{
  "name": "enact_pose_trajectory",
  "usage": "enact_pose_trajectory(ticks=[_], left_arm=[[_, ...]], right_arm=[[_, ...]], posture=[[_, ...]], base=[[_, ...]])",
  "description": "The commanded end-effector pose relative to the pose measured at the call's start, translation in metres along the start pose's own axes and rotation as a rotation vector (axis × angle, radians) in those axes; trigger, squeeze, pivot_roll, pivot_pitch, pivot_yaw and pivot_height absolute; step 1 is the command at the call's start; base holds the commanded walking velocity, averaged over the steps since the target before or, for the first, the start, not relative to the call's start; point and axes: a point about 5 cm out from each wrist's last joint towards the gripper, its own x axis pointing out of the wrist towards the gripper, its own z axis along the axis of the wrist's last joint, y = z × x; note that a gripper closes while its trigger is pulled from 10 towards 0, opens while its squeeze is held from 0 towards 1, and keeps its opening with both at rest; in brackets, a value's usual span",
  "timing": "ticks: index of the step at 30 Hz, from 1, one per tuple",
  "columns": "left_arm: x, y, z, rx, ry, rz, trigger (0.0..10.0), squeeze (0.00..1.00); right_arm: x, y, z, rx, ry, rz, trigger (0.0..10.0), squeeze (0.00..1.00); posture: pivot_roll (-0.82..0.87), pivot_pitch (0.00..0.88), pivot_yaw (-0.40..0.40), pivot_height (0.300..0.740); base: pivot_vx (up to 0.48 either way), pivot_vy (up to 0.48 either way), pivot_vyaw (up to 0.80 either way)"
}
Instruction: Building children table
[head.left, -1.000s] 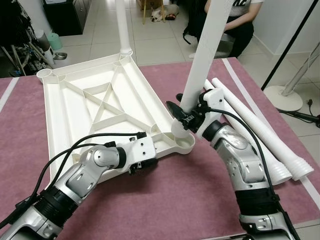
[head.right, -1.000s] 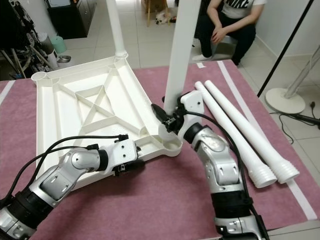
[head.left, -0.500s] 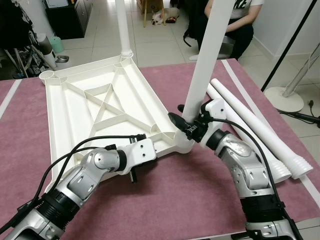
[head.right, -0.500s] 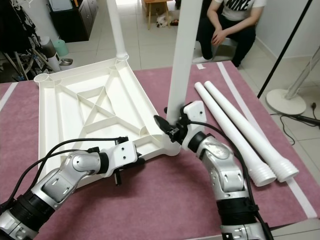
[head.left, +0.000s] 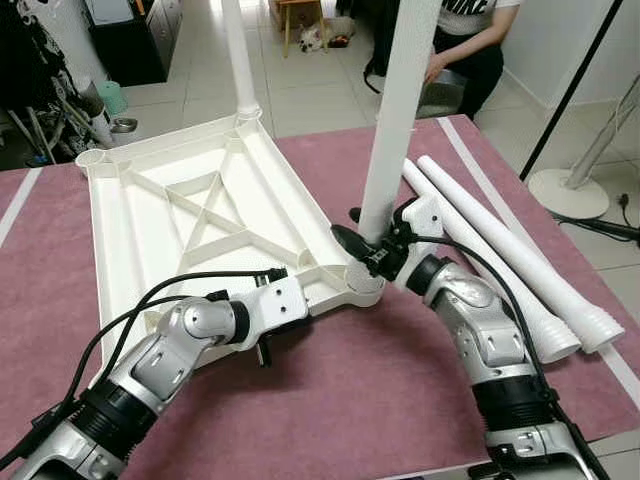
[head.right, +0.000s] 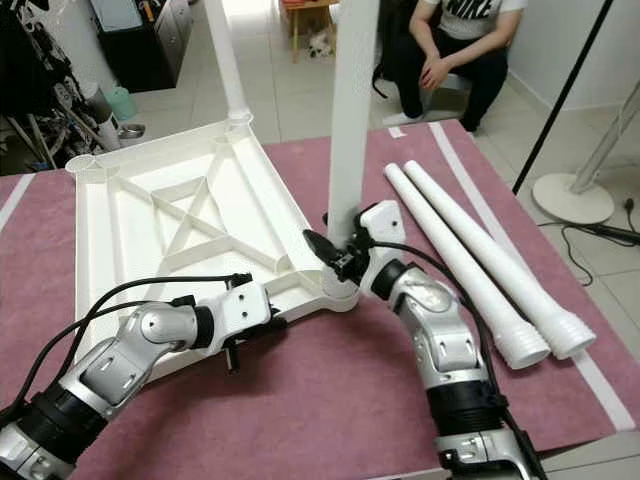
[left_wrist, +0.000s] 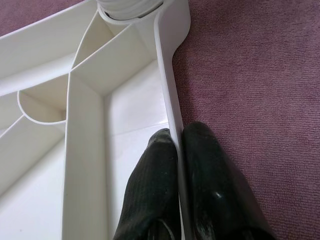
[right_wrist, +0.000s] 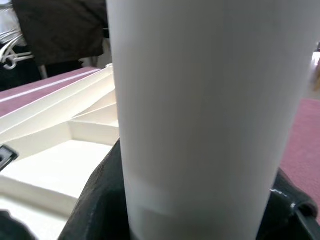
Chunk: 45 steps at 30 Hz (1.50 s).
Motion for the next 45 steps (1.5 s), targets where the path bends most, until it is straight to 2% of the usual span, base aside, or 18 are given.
enact_pose_trajectory(ticks=[1, 2, 3, 8, 15, 21, 28, 29, 32, 38, 45], left_arm=[[-0.007, 0.006, -0.005, 0.014, 0.032, 0.032, 0.0, 0.00], [-0.007, 0.006, -0.005, 0.014, 0.032, 0.032, 0.0, 0.00], [-0.007, 0.006, -0.005, 0.014, 0.032, 0.034, 0.0, 0.00], [-0.007, 0.007, -0.005, 0.015, 0.032, 0.035, 0.0, 0.00], [-0.010, 0.012, -0.006, 0.021, 0.040, 0.036, 0.0, 0.00], [-0.012, 0.015, -0.006, 0.029, 0.046, 0.029, 0.0, 0.00], [-0.011, 0.015, -0.005, 0.030, 0.042, 0.027, 0.0, 0.00], [-0.010, 0.014, -0.004, 0.026, 0.037, 0.028, 0.0, 0.00], [-0.009, 0.014, -0.002, 0.016, 0.024, 0.039, 0.0, 0.00], [-0.008, 0.015, 0.000, 0.009, 0.017, 0.053, 0.0, 0.00], [-0.007, 0.016, 0.000, 0.007, 0.015, 0.058, 0.0, 0.00]], right_arm=[[-0.004, 0.017, -0.017, 0.018, 0.089, 0.139, 10.0, 0.00], [-0.004, 0.017, -0.017, 0.018, 0.089, 0.139, 10.0, 0.00], [-0.009, 0.021, -0.022, 0.022, 0.119, 0.201, 10.0, 0.00], [-0.016, 0.021, -0.027, 0.027, 0.150, 0.264, 10.0, 0.00], [-0.030, 0.020, -0.035, 0.121, 0.175, 0.313, 10.0, 0.00], [-0.025, 0.017, -0.035, 0.187, 0.177, 0.366, 10.0, 0.00], [-0.016, 0.013, -0.031, 0.174, 0.186, 0.391, 10.0, 0.00], [-0.010, 0.011, -0.030, 0.138, 0.213, 0.389, 10.0, 0.00], [-0.005, 0.011, -0.030, 0.106, 0.237, 0.379, 10.0, 0.00], [-0.004, 0.012, -0.037, 0.090, 0.266, 0.331, 10.0, 0.00], [-0.009, 0.026, -0.045, 0.080, 0.258, 0.265, 10.0, 0.00]], posture=[[0.01, 0.000, 0.126, 0.740], [0.01, 0.000, 0.126, 0.740], [0.01, 0.000, 0.126, 0.740], [0.01, 0.000, 0.131, 0.740], [0.01, 0.000, 0.156, 0.740], [0.02, 0.000, 0.173, 0.740], [0.02, 0.000, 0.170, 0.740], [0.02, 0.000, 0.160, 0.740], [0.02, 0.000, 0.150, 0.740], [0.02, 0.000, 0.145, 0.740], [0.00, 0.000, 0.147, 0.740]], base=[[0.000, 0.000, 0.00], [0.000, 0.000, 0.00], [0.000, 0.000, 0.00], [0.000, 0.000, 0.00], [0.000, 0.000, 0.00], [0.000, 0.000, 0.00], [0.000, 0.000, 0.00], [0.000, 0.000, 0.00], [0.000, 0.000, 0.00], [0.000, 0.000, 0.00], [0.000, 0.000, 0.00]])
